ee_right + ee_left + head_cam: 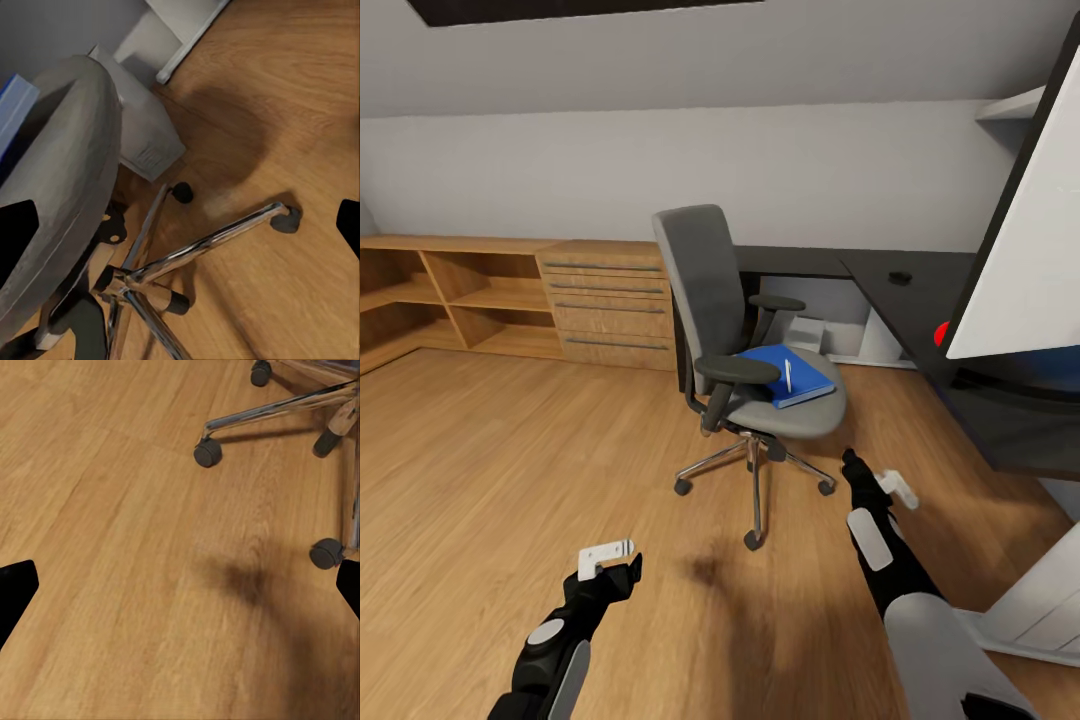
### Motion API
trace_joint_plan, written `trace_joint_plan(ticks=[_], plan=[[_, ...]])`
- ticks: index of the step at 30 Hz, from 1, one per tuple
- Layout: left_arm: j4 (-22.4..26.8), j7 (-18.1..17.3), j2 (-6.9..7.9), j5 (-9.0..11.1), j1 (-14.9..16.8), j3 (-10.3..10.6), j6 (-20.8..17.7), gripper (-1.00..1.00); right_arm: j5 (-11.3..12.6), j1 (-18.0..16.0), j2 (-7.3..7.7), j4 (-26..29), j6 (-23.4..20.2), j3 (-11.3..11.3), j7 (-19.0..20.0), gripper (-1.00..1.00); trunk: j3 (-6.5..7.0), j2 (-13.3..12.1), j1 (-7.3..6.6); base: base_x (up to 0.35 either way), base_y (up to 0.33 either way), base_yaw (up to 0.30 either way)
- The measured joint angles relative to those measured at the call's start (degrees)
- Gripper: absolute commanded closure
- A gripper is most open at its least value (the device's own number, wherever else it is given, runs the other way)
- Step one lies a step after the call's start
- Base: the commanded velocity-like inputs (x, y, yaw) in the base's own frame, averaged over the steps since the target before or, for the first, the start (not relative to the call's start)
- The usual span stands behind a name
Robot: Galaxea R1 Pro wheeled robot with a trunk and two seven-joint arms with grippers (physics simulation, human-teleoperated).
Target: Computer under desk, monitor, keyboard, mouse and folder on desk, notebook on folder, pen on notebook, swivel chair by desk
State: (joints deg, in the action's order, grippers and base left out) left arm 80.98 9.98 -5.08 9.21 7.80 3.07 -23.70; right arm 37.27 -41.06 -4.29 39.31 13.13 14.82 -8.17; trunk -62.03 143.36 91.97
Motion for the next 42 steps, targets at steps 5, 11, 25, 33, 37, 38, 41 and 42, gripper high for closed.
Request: trace_joint_plan(ticks=[5,11,25,33,37,38,41,42], plan=[[1.28,0.04,0.97,0.12,0.0,-0.1,-0.08,-1.0,-1.62,-0.1,-0.18,0.69,1.59,-1.62,-1.3,-1.0,0.0,0.0,0.0,0.0,0.0,0.0],[1.84,0.05,1.81,0.17,0.0,-0.09,-0.15,-1.0,-2.4,0.03,0.06,1.74,3.02,-2.43,-1.4,-1.0,0.0,0.0,0.0,0.0,0.0,0.0],[1.81,0.05,1.89,0.11,0.01,-0.08,-0.16,-1.0,-2.23,0.94,-0.11,4.02,2.94,-2.45,-1.55,-1.0,0.0,0.0,0.0,0.0,0.0,-0.057],[1.83,0.05,1.89,0.19,0.0,-0.09,-0.09,-1.0,-2.21,0.93,-0.18,4.0,2.91,-2.46,-1.54,-1.0,-0.2,0.0,-0.02,0.074,0.025,-0.168],[1.84,0.05,1.89,0.2,0.0,-0.09,-0.09,-1.0,-2.2,0.93,-0.26,3.99,2.91,-2.52,-1.54,-1.0,-0.25,0.0,-0.03,0.242,0.144,-0.039],[1.84,0.05,1.89,0.2,0.0,-0.09,-0.09,-1.0,-2.2,0.93,-0.26,3.99,2.91,-2.53,-1.54,-1.0,-0.25,0.0,-0.03,0.242,0.171,-0.019],[1.83,0.05,1.87,0.2,0.0,-0.09,-0.15,-1.0,-2.16,0.93,-0.27,4.03,2.94,-2.54,-1.51,-1.0,-0.26,0.0,-0.01,0.114,0.084,-0.008],[1.83,0.05,1.87,0.2,0.0,-0.09,-0.17,-1.0,-2.17,0.93,-0.29,4.04,2.95,-2.54,-1.52,-1.0,-0.26,0.0,-0.01,0.058,0.043,-0.004]])
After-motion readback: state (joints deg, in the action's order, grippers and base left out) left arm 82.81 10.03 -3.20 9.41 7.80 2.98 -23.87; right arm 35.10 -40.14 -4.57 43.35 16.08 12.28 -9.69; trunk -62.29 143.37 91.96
